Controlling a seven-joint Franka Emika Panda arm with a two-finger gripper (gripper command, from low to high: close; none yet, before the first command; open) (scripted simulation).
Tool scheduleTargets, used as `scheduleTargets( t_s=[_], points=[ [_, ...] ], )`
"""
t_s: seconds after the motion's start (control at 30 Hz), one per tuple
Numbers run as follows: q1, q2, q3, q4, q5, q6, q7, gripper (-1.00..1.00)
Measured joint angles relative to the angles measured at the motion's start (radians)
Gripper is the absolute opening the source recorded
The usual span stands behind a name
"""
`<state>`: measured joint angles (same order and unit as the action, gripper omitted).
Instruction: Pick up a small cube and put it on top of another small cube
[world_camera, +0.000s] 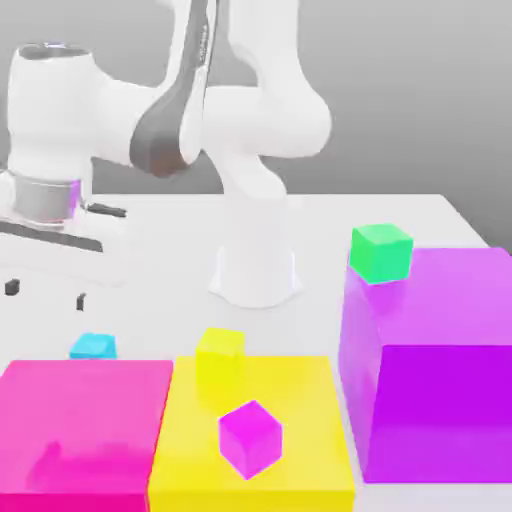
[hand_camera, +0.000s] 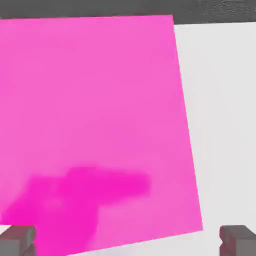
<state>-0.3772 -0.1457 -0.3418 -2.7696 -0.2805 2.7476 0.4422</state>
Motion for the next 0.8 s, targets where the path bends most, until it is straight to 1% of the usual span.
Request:
scheduleTargets(
  t_s=[0.07,0.13,0.2,0.3,0.4,0.5,0.6,0.67,0.7,0.8],
  points=[
    [-0.005,0.036,-0.033,-0.031,0.041,0.033,-0.064,0.0],
    [-0.008,0.072,-0.063,-0.062,0.103,0.067,-0.142,0.0],
    [-0.017,0.108,-0.081,-0.094,0.194,0.099,-0.241,0.0],
    [-0.016,0.164,-0.071,-0.098,0.318,0.144,-0.341,0.0],
    [-0.031,0.225,-0.015,-0.084,0.44,0.188,-0.427,0.0],
    [-0.09,0.288,0.071,-0.068,0.551,0.234,-0.507,0.0],
    [-0.169,0.351,0.168,-0.055,0.631,0.282,-0.569,0.0],
    [-0.223,0.393,0.228,-0.049,0.663,0.316,-0.598,0.0],
    [-0.244,0.411,0.251,-0.047,0.673,0.331,-0.608,-1.0],
    [-0.244,0.411,0.251,-0.047,0.672,0.33,-0.608,-1.0]
  ],
)
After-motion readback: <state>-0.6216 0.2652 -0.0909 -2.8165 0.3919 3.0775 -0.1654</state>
